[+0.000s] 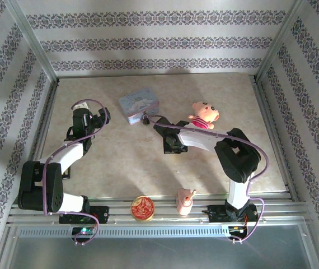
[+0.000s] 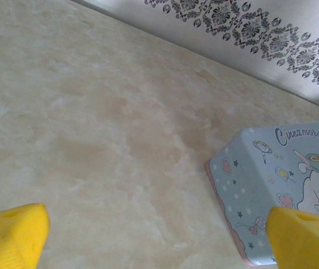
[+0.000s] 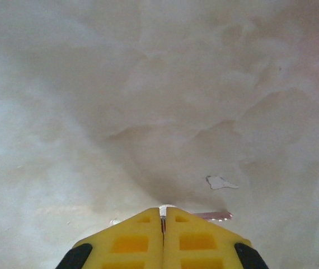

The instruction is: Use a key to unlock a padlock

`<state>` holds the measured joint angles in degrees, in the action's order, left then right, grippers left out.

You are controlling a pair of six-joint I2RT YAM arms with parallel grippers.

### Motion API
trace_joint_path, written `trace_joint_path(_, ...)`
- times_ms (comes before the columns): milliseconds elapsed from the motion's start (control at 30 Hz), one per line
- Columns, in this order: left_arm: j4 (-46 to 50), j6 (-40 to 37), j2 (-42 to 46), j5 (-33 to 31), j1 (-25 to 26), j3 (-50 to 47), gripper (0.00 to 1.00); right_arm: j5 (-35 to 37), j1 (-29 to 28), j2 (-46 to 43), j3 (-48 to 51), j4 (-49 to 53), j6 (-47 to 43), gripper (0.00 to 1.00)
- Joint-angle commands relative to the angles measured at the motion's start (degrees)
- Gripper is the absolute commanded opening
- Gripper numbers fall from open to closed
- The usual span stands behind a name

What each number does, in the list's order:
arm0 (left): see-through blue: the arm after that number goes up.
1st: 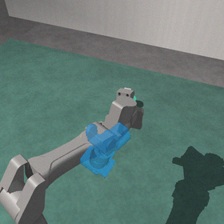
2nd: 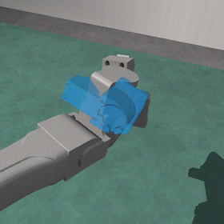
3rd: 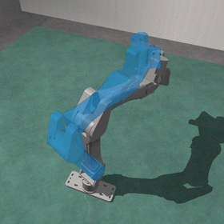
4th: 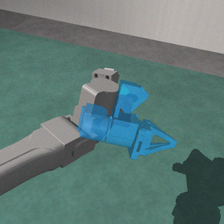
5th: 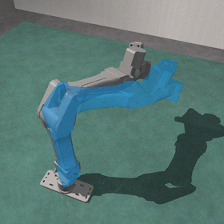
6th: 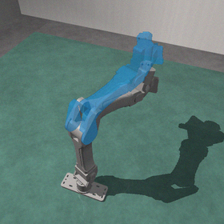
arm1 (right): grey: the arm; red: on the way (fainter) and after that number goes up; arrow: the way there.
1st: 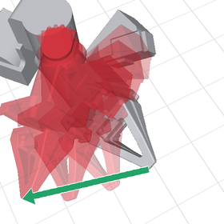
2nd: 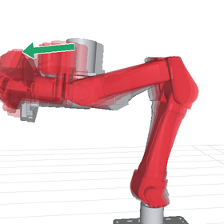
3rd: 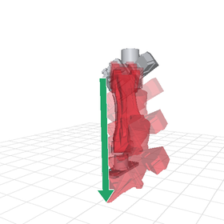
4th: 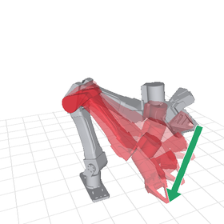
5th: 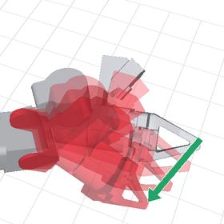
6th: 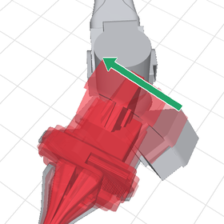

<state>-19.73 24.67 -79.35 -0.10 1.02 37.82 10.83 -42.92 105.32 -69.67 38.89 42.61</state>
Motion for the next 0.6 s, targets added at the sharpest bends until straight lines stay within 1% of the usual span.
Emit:
trace_joint_path(0,-2.5,-1.2,1.3,2.1,-0.6,-1.4,0.99,-2.3,-0.7,-6.1,-2.5,-2.3,-3.9,0.0)
trace_joint_path(100,-4.1,-1.5,1.5,5.2,-0.6,-1.6,0.99,-8.0,0.4,-10.3,-1.8,-6.9,-6.4,0.0)
trace_joint_path(200,-5.3,-2.2,1.9,9.2,-0.6,-1.6,0.99,-17.3,3.1,-14.8,1.2,-15.0,-7.4,0.0)
trace_joint_path(267,-6.7,-2.9,2.3,13.0,-0.6,-2.0,0.99,-24.8,5.7,-17.2,4.1,-21.7,-6.6,0.0)
trace_joint_path(367,-11.4,-3.1,2.9,20.4,-0.5,-3.6,0.99,-31.6,9.0,-19.3,5.9,-26.4,-5.5,0.0)
trace_joint_path(433,-15.1,-2.8,3.0,25.8,-0.3,-4.6,1.0,-33.9,10.4,-20.1,5.5,-26.7,-6.1,0.0)
trace_joint_path(567,-24.1,-2.4,2.1,34.0,1.7,-7.0,0.92,-34.6,11.4,-21.5,3.3,-25.5,-7.8,0.0)
